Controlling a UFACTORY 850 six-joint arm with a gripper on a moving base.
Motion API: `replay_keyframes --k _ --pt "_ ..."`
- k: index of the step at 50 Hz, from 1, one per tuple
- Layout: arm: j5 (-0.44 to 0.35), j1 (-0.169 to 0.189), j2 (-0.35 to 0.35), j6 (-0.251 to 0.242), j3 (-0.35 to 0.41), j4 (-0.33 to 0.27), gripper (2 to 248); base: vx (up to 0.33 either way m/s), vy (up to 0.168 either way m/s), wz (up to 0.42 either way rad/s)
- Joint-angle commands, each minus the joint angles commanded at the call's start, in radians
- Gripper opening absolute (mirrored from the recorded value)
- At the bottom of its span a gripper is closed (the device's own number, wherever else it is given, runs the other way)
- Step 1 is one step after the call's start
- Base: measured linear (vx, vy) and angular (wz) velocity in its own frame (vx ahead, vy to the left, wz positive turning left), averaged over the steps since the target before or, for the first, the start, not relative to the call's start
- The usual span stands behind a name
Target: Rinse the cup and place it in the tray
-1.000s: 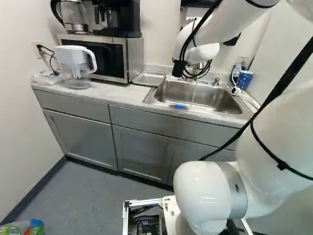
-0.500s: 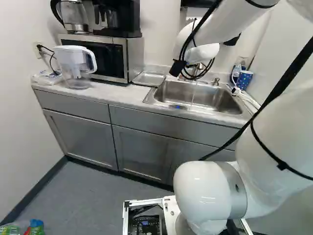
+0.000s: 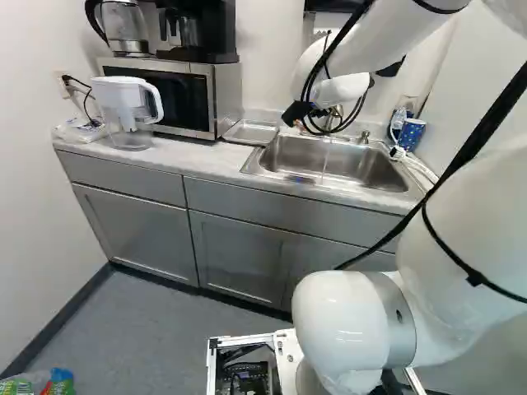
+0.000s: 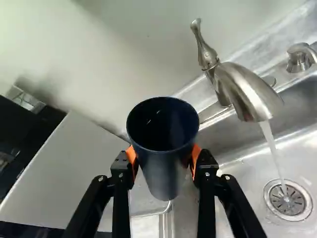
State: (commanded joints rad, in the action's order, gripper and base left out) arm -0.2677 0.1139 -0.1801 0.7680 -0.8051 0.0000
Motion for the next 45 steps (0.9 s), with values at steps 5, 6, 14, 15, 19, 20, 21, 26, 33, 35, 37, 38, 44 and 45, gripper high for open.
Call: replay_keyframes --k 5,6,14,15,19,20,21,26,33,35,37,38,44,45 --pt "0.0 0.0 0.0 0.053 0.0 0.0 122 0.0 0.0 0.0" --pt "0.0 0.0 0.0 0.063 0.0 0.0 122 0.0 0.0 0.0" --pt "0.0 0.0 0.0 0.147 0.0 0.0 122 0.0 0.0 0.0" --pt "0.0 0.0 0.0 0.158 0.0 0.0 122 0.0 0.0 0.0" --pt "0.0 0.0 0.0 0.201 0.0 0.0 122 0.0 0.0 0.0" --pt "0.0 0.0 0.0 0.21 0.0 0.0 122 0.0 0.0 0.0" --pt "0.0 0.0 0.0 0.221 0.0 0.0 122 0.0 0.0 0.0" --pt "0.0 0.0 0.0 0.273 0.0 0.0 122 0.0 0.0 0.0" --pt "0.0 0.0 0.0 0.347 0.0 0.0 122 0.0 0.0 0.0" --pt "0.0 0.0 0.0 0.368 0.0 0.0 122 0.0 0.0 0.0" --pt "0.0 0.0 0.0 0.389 0.0 0.0 122 0.0 0.0 0.0" --pt "0.0 0.0 0.0 0.4 0.0 0.0 122 0.0 0.0 0.0" --pt "0.0 0.0 0.0 0.463 0.0 0.0 122 0.0 0.0 0.0" --pt "0.0 0.0 0.0 0.474 0.0 0.0 122 0.0 0.0 0.0"
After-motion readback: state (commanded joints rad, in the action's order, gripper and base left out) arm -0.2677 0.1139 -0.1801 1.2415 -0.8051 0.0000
